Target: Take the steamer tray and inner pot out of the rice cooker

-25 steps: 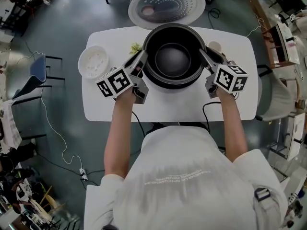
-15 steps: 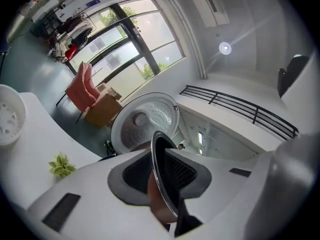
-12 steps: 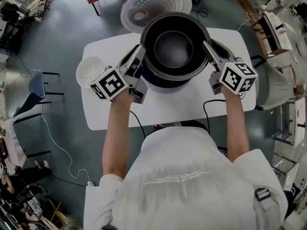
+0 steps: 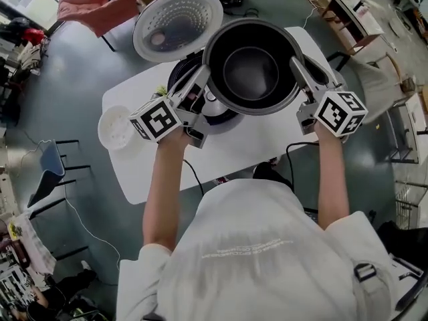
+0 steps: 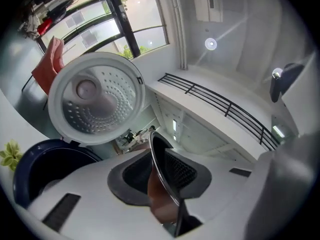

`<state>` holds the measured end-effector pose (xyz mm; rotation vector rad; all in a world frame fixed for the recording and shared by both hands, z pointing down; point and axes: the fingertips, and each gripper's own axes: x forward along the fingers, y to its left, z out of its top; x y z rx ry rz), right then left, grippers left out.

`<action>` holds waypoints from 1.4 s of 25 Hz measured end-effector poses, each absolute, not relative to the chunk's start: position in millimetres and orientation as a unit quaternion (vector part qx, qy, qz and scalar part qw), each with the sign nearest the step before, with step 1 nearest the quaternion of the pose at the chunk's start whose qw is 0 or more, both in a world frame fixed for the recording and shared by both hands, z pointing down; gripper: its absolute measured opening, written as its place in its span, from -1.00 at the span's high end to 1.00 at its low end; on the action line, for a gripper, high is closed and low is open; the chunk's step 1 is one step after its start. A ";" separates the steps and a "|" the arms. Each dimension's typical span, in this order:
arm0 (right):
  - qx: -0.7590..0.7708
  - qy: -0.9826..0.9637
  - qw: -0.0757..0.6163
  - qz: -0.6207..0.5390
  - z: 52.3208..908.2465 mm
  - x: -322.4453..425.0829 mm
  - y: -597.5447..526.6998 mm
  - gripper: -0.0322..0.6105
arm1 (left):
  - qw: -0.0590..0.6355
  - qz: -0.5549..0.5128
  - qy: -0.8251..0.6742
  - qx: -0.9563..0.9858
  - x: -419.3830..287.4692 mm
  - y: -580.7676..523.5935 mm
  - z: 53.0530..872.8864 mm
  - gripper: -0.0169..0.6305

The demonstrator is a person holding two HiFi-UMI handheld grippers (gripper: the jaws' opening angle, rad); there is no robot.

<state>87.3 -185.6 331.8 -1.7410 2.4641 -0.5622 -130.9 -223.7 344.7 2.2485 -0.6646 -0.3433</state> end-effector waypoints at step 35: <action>-0.570 0.751 0.052 -0.329 475.3 396.9 -164.4 0.55 | 0.445 -0.046 -0.255 0.857 179.6 -206.0 470.8 0.69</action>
